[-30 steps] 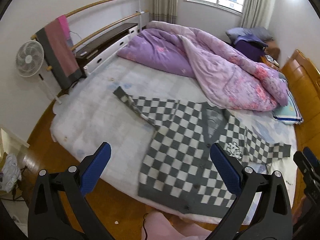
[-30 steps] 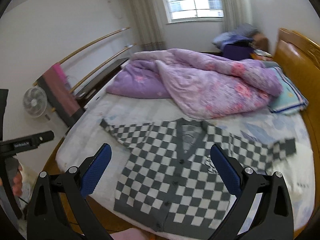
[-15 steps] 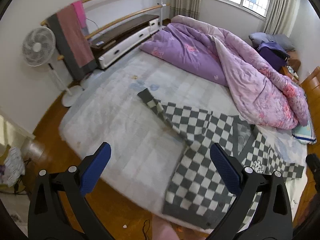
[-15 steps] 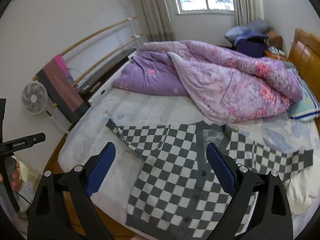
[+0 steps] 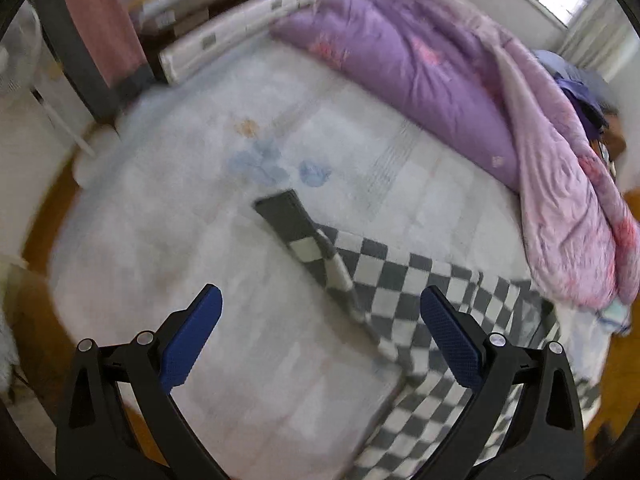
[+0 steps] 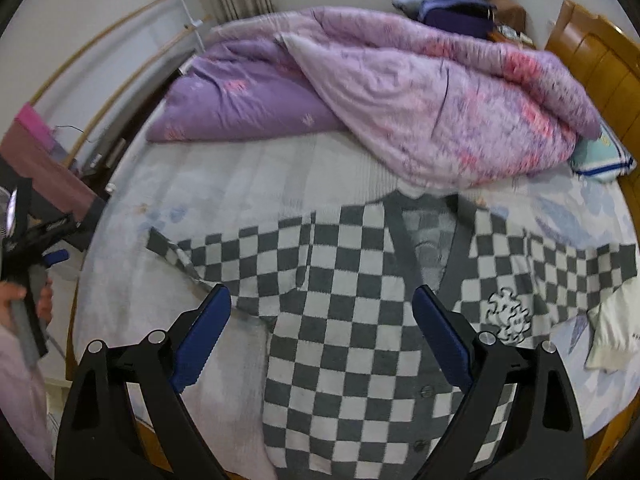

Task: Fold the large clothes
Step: 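Lower the left tool to the cardigan sleeve cuff while the right tool approaches the body, then grasp the sleeve cuff with the left tool and fold it across the cardigan body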

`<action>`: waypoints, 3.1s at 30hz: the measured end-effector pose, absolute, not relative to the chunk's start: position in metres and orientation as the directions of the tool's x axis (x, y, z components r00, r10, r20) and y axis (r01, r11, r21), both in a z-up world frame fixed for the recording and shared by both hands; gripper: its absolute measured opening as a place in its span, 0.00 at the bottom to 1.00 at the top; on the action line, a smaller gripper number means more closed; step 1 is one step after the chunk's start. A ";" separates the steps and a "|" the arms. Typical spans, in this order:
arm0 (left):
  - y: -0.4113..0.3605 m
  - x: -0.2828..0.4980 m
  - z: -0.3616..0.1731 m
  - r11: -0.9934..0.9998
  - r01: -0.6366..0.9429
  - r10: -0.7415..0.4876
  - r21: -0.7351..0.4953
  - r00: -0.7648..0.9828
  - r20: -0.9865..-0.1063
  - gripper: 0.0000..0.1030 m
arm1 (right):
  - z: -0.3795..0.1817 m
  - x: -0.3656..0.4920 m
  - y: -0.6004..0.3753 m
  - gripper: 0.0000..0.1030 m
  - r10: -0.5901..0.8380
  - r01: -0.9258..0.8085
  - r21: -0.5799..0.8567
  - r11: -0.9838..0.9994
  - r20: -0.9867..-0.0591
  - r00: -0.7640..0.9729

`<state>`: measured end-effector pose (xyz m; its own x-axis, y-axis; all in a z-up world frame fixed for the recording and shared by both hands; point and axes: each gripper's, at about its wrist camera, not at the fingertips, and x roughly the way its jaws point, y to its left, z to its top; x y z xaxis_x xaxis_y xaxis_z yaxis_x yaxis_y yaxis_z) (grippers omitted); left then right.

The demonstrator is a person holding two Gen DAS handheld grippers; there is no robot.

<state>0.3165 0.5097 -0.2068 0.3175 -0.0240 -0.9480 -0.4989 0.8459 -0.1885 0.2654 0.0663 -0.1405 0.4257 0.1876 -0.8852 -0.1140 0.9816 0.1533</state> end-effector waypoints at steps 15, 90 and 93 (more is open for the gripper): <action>0.587 0.384 -0.419 0.696 -0.695 -0.121 -0.182 0.136 -0.983 0.16 | -0.283 0.318 0.115 0.86 0.108 -0.115 0.082 0.990 -0.962 0.250; -0.141 0.347 -0.292 0.950 0.308 -0.183 -0.042 0.446 -0.876 0.08 | -0.392 0.223 -0.311 0.10 0.231 0.506 0.443 0.740 -0.874 0.428; -0.172 0.346 -0.338 0.943 0.330 -0.158 -0.030 0.369 -0.916 0.10 | -0.405 0.197 -0.345 0.12 0.181 0.558 0.391 0.732 -0.901 0.393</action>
<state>0.3465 -0.1724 -0.3382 0.3693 -0.1580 -0.9158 0.3302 0.9434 -0.0296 0.1969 -0.3446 -0.4051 0.3933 0.1814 -0.9013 0.5579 0.7322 0.3908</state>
